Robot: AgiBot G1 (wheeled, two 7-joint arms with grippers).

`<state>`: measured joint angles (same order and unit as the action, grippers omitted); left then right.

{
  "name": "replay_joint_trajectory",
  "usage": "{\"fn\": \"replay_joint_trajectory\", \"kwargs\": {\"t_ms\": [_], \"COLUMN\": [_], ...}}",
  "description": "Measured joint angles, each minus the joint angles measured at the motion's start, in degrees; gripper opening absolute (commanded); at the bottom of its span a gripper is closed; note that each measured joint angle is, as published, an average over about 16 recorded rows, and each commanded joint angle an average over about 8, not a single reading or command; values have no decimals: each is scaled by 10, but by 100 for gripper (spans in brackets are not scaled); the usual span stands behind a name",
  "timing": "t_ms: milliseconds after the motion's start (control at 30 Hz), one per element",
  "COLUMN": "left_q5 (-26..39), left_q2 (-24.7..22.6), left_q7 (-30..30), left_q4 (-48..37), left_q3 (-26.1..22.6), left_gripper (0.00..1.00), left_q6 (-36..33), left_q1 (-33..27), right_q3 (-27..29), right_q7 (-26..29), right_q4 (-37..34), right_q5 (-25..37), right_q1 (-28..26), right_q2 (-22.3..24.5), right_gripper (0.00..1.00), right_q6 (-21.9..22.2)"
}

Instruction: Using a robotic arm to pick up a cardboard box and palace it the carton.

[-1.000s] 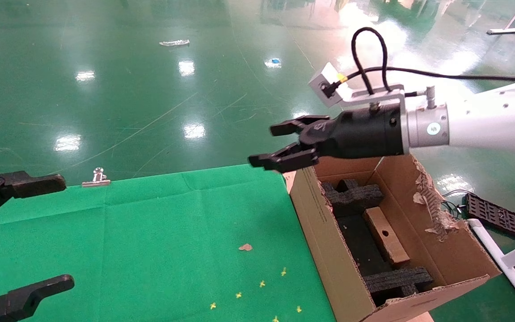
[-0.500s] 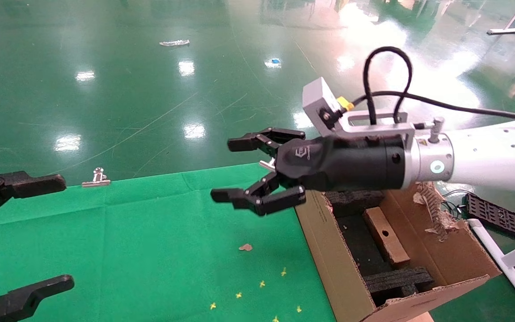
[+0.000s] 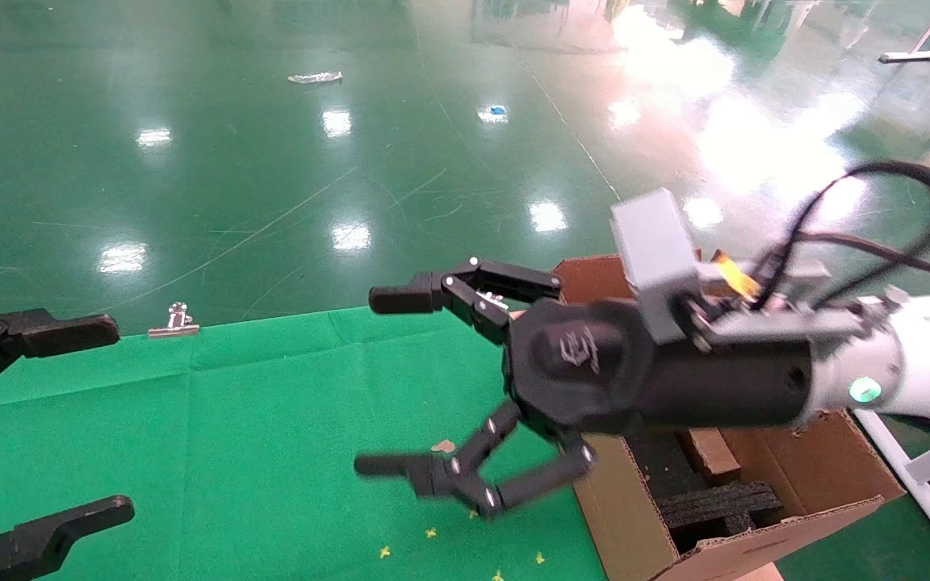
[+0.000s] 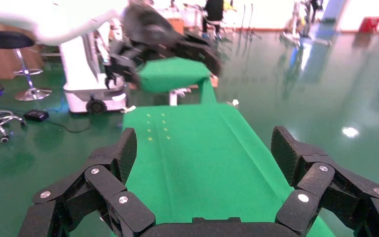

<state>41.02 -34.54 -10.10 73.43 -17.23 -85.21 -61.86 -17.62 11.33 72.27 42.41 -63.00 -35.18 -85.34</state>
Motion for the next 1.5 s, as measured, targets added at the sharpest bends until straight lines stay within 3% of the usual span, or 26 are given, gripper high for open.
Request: {"fn": "replay_joint_trajectory", "kwargs": {"t_ms": [333,1500], "left_q5": [0,0], "left_q2": [0,0], "left_q7": [0,0], "left_q4": [0,0], "left_q3": [0,0], "left_gripper": [100,100], "left_q6": [0,0], "left_q1": [0,0], "right_q3": [35,16], "right_q7": [-10,-6], "right_q4": [28,13], "right_q5": [-13,-6], "right_q1": [33,14], "right_q2": [4,2], "right_gripper": [100,100], "right_q6": [-8,-3]}}
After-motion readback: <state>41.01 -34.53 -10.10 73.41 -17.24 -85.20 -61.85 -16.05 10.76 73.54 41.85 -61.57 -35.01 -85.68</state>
